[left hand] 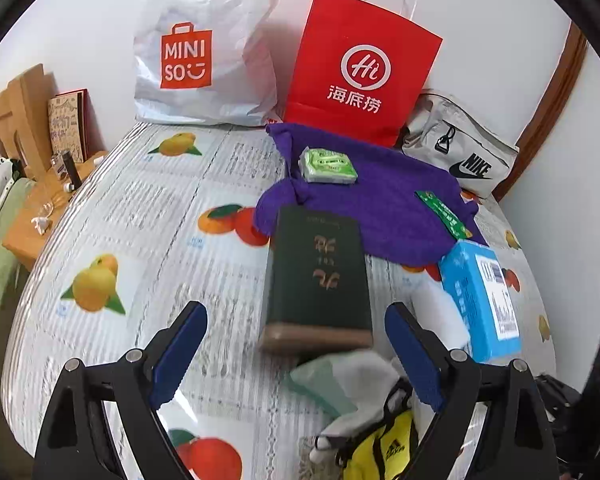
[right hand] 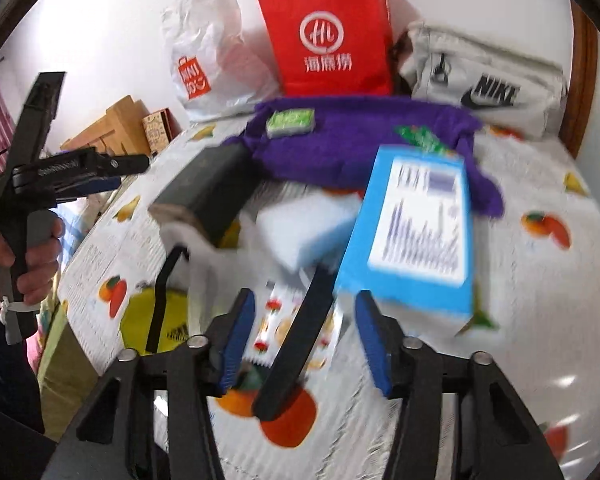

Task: Organize soft objects
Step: 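Grasp the black watch strap with the right gripper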

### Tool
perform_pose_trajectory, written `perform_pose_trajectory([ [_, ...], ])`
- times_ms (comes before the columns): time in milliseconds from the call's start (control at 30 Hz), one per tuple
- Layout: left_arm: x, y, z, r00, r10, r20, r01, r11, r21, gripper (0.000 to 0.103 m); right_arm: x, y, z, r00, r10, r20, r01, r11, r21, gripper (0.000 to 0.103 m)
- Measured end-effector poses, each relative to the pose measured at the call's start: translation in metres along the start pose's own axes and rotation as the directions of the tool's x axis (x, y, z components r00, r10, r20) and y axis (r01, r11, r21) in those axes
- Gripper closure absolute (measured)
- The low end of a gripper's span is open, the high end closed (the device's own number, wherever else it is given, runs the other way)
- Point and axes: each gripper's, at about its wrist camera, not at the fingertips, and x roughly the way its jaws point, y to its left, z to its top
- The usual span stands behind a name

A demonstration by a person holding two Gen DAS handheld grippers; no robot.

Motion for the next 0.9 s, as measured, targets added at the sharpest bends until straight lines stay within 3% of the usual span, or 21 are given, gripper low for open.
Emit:
perform_pose_trajectory([
  [367,0.014,0.011,-0.030,0.999,-0.018,-0.044,0.017,1.000,-0.019,0.012,0.043,0.002,-0.020,0.997,0.016,-0.081,-0.012,0.999,0.046,0.064],
  [433,0.016,0.013,-0.033,0.998,-0.027,-0.053,0.025,0.999,-0.028,0.012,0.046,0.004,-0.019,0.997,0.016,-0.073,-0.012,0.999,0.045,0.078],
  [500,0.016,0.014,-0.036,0.998,-0.028,-0.059,0.027,0.999,-0.028,0.012,0.048,0.007,-0.019,0.997,0.014,-0.070,-0.012,0.999,0.030,0.079],
  [900,-0.003,0.010,-0.059,0.997,-0.040,-0.061,0.041,0.999,0.001,0.012,0.012,0.005,-0.024,1.000,-0.012,-0.024,0.012,1.000,0.022,0.081],
])
